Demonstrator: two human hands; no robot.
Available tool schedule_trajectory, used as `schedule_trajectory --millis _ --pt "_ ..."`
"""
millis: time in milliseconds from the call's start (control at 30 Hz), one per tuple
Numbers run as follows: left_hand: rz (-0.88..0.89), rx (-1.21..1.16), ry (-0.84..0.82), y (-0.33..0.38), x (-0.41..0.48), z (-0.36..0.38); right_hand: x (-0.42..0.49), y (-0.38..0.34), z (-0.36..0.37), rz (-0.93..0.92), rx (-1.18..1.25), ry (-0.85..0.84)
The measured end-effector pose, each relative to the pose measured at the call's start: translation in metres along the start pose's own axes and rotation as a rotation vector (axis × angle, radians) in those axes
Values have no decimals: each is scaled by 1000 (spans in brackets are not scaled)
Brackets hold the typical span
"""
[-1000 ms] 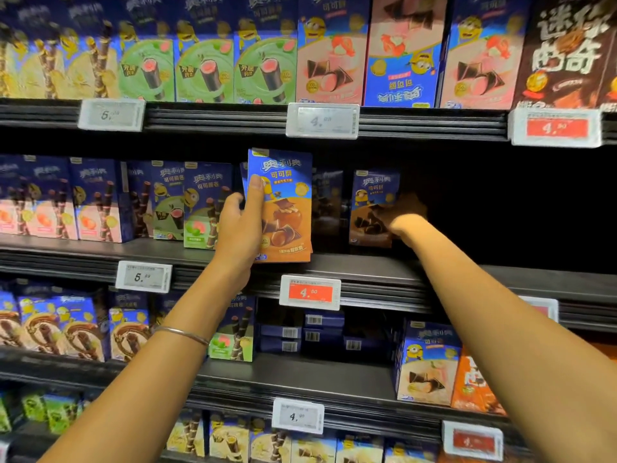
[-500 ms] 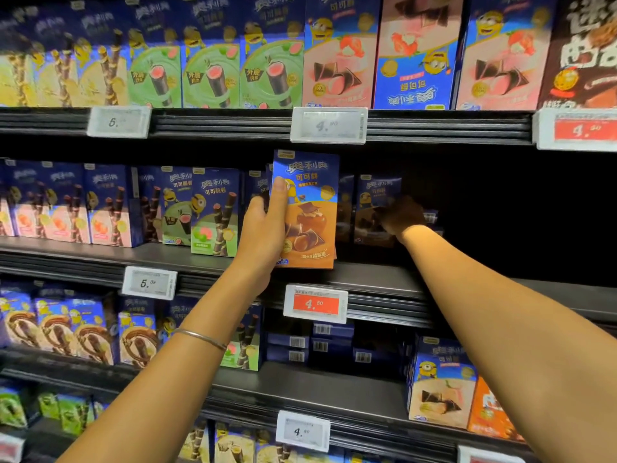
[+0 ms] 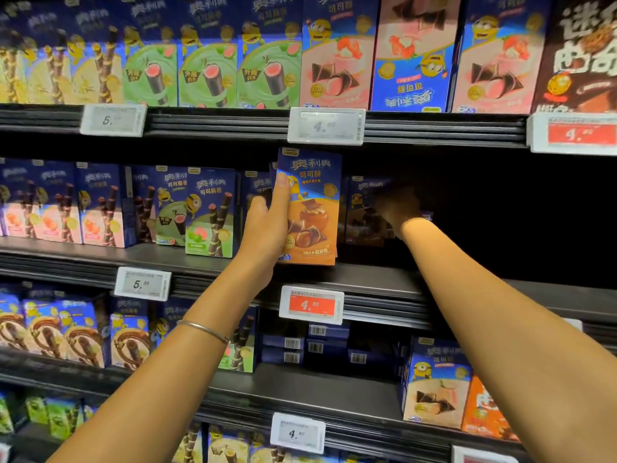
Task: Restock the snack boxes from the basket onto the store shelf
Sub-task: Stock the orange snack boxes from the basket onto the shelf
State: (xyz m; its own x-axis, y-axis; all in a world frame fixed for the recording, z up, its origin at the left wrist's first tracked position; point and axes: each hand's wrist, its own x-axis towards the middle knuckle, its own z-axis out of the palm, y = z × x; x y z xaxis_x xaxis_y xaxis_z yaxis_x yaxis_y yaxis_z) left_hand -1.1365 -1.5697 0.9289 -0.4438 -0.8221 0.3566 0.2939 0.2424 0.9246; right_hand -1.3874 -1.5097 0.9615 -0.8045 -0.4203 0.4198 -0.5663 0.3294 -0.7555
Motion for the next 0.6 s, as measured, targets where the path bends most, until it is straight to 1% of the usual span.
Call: schedule_trajectory --millis 67,100,167,200,267,333,367,467,533,567,600 --pt "-25 -16 -33 1 0 5 -15 -25 -7 18 308 -101" --pt "-39 -23 -43 2 -1 7 -27 -36 -11 32 417 -167" --pt "-62 -27 -59 3 -3 13 -59 -50 -23 34 525 -306" --pt "-65 -33 -57 4 -3 15 -74 -50 -28 -2 557 -385" --pt "-58 -60 -33 2 -3 19 -98 -44 -37 -141 546 -503" --pt "-51 -57 -15 2 -3 23 -110 -39 -43 -269 471 -510" --pt "-49 -51 -13 2 -3 25 -112 -37 -45 -295 452 -494" --pt "-88 -48 -89 7 -6 28 -111 -34 -50 -286 489 -486" --pt "-130 -134 -187 9 -6 28 -108 -28 -56 -270 528 -487" --pt "-125 -170 -204 9 -7 29 -106 -25 -60 -264 541 -486" --pt "-111 -175 -174 9 -7 30 -103 -22 -64 -257 551 -479"
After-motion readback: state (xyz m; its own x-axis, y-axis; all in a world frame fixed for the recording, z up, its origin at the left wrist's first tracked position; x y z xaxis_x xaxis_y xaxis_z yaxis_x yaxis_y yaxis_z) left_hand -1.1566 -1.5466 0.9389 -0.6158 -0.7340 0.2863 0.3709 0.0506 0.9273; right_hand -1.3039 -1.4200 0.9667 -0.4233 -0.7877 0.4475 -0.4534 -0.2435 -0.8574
